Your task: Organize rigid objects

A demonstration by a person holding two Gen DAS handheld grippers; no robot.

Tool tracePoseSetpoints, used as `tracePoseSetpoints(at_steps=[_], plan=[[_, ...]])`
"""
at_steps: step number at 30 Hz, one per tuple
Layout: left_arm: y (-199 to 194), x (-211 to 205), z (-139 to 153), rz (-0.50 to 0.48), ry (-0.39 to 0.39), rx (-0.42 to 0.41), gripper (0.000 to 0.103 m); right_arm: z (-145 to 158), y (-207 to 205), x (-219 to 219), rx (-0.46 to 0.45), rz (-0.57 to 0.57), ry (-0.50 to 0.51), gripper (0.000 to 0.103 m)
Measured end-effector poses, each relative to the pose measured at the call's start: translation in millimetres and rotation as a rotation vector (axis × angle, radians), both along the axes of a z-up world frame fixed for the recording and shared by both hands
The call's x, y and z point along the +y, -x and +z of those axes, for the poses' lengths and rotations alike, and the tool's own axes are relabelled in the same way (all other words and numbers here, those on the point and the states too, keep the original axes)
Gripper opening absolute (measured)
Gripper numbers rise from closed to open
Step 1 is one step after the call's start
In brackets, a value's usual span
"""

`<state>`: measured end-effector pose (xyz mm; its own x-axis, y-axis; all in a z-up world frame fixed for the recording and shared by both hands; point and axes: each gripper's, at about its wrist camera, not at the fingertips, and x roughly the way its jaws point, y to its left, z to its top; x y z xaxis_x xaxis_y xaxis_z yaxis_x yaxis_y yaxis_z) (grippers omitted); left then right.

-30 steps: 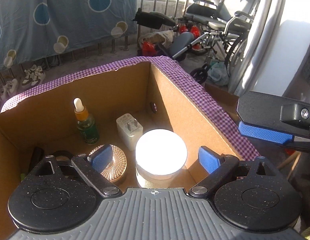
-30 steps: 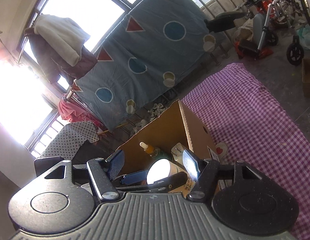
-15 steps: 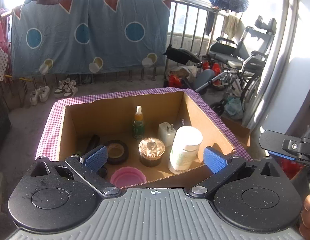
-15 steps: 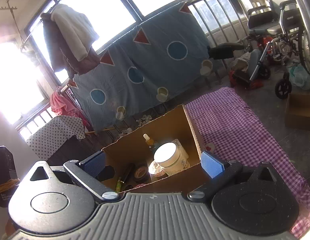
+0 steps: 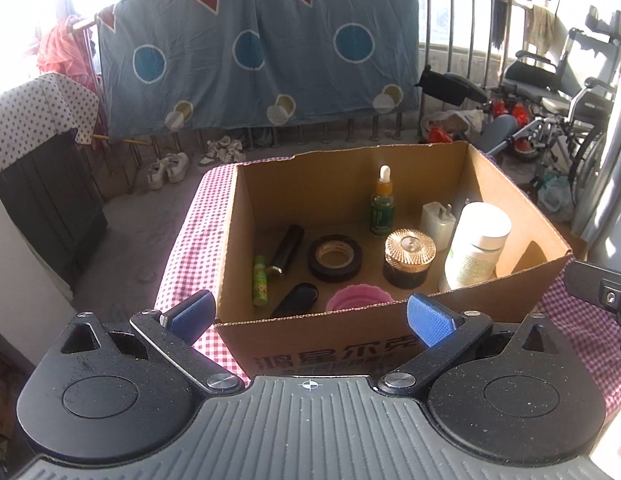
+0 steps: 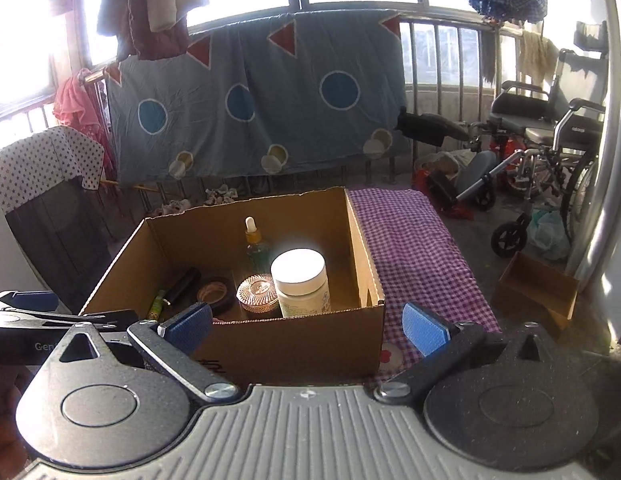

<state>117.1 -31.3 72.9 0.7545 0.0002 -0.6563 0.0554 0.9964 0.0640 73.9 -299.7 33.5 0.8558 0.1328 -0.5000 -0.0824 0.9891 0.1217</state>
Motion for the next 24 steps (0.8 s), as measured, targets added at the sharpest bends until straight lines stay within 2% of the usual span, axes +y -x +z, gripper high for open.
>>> tracePoseSetpoints(at_steps=[5, 14, 24], plan=[[1, 10, -6, 0.033, 0.082, 0.025, 0.103, -5, -9, 14, 0.028, 0.01, 0.037, 0.103], [2, 9, -11, 0.062, 0.053, 0.02, 0.102, -13, -30, 35, 0.073, 0.047, 0.096, 0.103], [1, 7, -12, 0.074, 0.033, 0.025, 0.103, -18, -39, 33, 0.099, 0.037, 0.098, 0.103]])
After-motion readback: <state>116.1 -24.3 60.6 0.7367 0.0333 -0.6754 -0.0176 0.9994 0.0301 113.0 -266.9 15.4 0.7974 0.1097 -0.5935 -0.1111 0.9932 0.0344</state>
